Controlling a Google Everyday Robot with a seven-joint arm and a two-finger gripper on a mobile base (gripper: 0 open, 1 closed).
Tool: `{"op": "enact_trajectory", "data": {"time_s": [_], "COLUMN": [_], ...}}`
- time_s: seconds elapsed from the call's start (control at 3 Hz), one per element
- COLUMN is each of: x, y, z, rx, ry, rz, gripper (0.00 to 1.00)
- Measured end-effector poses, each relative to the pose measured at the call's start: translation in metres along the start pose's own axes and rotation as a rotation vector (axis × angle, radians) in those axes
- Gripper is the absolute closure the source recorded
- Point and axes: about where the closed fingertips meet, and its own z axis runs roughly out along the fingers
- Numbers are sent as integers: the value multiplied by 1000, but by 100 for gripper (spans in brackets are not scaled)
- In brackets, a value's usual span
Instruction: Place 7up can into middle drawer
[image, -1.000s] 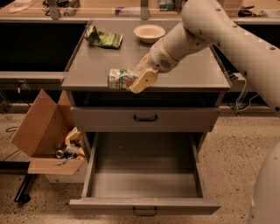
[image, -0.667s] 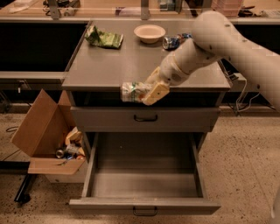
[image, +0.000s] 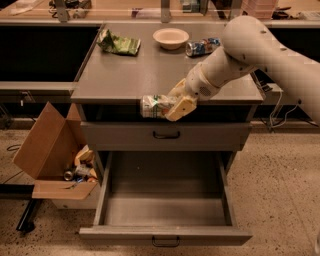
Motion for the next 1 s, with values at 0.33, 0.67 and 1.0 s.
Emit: {"op": "enact_trajectory", "data": {"time_s": [0.33,0.67,1.0], "x": [2,2,-19], "y": [1,1,17], "z": [-2,-2,-31], "rx": [-6,-6,45], "ry": [18,18,11], "rz": [17,17,-55], "gripper": [100,100,100]}}
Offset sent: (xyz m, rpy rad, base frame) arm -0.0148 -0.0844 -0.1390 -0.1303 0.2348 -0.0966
